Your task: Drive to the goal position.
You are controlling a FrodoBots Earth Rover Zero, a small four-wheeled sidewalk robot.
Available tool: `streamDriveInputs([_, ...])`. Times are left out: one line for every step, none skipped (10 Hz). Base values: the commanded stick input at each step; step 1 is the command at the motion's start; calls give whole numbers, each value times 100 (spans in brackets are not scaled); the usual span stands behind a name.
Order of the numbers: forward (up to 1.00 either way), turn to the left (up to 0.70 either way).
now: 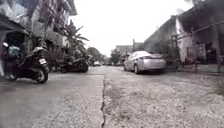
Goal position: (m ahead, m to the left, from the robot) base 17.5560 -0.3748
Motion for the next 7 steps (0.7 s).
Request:
streamDriveInputs([30,0])
streamDriveInputs([30,0])
streamDriveInputs([36,0])
streamDriveInputs([48,0])
streamDriveInputs([58,0])
streamDriveInputs([68,0])
streamDriveInputs([76,0])
